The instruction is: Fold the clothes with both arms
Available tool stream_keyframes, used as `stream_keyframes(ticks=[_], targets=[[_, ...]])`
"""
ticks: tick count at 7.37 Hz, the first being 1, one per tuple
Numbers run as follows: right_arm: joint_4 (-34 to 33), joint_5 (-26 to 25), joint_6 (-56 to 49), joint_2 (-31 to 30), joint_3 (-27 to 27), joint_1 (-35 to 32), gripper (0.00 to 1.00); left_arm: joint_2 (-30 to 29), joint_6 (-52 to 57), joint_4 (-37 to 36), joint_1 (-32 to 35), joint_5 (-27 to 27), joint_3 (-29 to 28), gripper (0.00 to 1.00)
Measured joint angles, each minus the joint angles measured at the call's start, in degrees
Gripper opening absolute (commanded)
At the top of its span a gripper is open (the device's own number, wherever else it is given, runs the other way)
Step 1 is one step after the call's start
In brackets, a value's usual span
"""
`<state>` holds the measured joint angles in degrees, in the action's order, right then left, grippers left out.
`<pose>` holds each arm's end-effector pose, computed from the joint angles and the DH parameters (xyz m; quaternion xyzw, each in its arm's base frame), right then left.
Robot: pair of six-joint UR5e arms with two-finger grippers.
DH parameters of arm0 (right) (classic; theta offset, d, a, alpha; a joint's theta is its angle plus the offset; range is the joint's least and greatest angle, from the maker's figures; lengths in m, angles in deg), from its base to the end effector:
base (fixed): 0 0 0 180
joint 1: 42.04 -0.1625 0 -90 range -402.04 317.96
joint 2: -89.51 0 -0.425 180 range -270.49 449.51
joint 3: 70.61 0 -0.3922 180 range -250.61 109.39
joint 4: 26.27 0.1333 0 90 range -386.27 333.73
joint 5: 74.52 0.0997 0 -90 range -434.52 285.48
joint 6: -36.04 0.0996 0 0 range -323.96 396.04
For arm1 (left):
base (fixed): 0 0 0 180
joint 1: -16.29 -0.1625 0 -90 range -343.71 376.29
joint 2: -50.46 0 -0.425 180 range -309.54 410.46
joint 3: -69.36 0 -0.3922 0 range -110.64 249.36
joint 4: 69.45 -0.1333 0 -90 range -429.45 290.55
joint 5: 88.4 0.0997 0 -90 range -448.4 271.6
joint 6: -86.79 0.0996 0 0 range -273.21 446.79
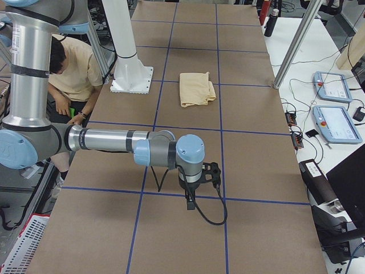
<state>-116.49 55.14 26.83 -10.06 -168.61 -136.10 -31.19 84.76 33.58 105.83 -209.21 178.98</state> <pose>0.0992 -0.4127 0.6721 0.0246 -0.3386 -0.0370 0.9399 -0.0787 -0.4496 0.5433 0.1972 0.2640 0.0430 0.9432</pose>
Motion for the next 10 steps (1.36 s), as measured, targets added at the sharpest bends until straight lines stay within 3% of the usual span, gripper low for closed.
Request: stream_keyframes(ticks=[4,10], targets=[[0.3,3.1,7.7,0.0,-1.9,1.1,1.00,1.8,4.2,-1.4,2.0,-11.0,-4.3,1.00],[0.6,1.6,8.5,-1.4,-5.1,4.3,1.00,4.0,3.7,-2.0,1.9,-12.0,-6.0,1.00]])
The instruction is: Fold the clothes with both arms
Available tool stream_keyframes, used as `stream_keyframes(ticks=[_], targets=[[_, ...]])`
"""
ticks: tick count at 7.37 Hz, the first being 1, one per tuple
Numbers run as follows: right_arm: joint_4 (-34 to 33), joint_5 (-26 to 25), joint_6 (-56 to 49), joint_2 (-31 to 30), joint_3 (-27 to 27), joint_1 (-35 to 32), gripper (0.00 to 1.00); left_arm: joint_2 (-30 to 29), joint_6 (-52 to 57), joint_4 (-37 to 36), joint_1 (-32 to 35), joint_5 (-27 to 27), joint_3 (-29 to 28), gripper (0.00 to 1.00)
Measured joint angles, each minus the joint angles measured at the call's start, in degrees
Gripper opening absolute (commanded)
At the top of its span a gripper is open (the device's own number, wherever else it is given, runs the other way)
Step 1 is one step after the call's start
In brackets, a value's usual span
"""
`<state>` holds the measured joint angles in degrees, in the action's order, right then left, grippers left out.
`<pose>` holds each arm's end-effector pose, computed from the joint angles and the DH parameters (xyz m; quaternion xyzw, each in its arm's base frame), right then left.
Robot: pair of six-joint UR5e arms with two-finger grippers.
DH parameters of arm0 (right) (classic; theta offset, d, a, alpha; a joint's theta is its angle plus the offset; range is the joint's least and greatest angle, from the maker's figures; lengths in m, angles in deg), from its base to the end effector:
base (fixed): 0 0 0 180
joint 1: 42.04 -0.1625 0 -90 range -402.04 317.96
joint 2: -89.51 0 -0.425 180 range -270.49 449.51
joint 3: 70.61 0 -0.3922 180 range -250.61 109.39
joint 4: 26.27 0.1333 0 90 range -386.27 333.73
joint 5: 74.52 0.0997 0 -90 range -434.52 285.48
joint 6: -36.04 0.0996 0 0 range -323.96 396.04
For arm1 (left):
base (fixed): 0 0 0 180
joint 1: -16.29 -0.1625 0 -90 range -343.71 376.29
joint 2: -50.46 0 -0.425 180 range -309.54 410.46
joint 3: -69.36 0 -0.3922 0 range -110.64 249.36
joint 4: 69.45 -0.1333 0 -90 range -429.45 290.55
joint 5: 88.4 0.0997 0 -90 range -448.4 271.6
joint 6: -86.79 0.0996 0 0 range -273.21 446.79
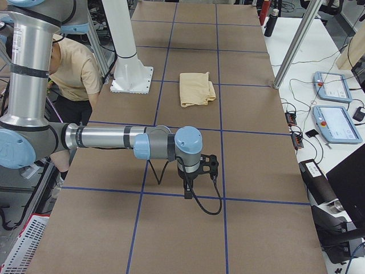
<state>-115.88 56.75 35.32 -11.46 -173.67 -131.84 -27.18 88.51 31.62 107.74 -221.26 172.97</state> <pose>0.0662 -0.4141 0.6359 0.0219 -0.3522 -0.0151 0.9355 -0.0760 -0.4123 0.6191 0.1099 0.3604 0.0414 0.9254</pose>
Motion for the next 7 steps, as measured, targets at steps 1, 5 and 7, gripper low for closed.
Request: stream_keyframes(ticks=[1,5,7], targets=[[0.0,0.0,-0.1,0.0,0.0,0.0,1.00,0.1,0.0,-0.4,0.0,0.0,0.1,1.00],[0.1,-0.2,-0.2,-0.1,0.2,0.3,1.00,1.6,0.6,-0.4,-0.2,-0.1,-0.5,1.00],[0.1,-0.2,-0.3,0.0,0.2,0.8,1.00,1.6,0.7,-0.4,-0.3,0.0,-0.6,1.00]])
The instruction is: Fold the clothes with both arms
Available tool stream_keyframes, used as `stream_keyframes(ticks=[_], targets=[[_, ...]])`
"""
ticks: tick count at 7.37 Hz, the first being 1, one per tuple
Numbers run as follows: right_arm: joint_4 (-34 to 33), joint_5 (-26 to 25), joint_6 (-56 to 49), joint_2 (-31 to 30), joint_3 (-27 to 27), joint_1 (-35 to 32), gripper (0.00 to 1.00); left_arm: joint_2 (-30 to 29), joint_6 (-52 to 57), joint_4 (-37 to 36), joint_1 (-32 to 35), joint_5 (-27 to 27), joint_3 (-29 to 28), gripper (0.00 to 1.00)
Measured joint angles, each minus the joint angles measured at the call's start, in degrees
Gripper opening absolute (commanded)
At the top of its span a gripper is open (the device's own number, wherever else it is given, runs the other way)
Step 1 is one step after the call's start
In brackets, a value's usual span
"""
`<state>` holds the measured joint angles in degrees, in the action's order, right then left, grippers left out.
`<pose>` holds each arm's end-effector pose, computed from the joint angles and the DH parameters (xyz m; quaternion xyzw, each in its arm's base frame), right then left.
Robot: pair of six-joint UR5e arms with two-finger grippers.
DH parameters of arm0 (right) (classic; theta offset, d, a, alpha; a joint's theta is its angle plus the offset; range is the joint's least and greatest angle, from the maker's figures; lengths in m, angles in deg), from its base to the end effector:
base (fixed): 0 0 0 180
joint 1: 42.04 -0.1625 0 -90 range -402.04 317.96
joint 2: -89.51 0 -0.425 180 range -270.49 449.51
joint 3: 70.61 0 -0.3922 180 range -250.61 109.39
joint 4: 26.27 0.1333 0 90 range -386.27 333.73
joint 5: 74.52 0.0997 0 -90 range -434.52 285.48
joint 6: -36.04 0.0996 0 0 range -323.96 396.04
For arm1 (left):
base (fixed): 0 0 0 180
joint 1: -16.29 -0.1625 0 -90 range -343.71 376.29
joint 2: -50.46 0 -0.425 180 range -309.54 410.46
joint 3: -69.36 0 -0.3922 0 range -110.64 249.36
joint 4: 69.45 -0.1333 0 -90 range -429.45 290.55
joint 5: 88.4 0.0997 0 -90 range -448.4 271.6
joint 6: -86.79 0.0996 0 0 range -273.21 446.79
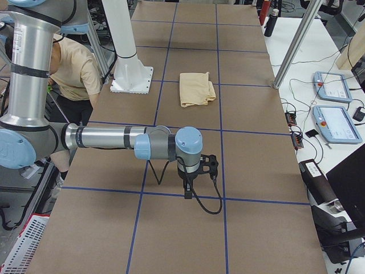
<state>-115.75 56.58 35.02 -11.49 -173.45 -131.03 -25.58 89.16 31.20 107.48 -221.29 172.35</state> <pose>0.0605 -0.4147 0.6380 0.0193 -0.3509 -0.0238 0.9359 -0.0738 -0.3987 0.6368 0.0898 0.3617 0.0404 0.9271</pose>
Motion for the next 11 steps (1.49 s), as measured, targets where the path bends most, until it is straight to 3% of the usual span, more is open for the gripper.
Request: stream_keyframes(ticks=[11], targets=[[0.0,0.0,0.0,0.0,-0.3,0.7,1.00,0.1,-0.5,0.0,0.1,0.0,-0.8,1.00]])
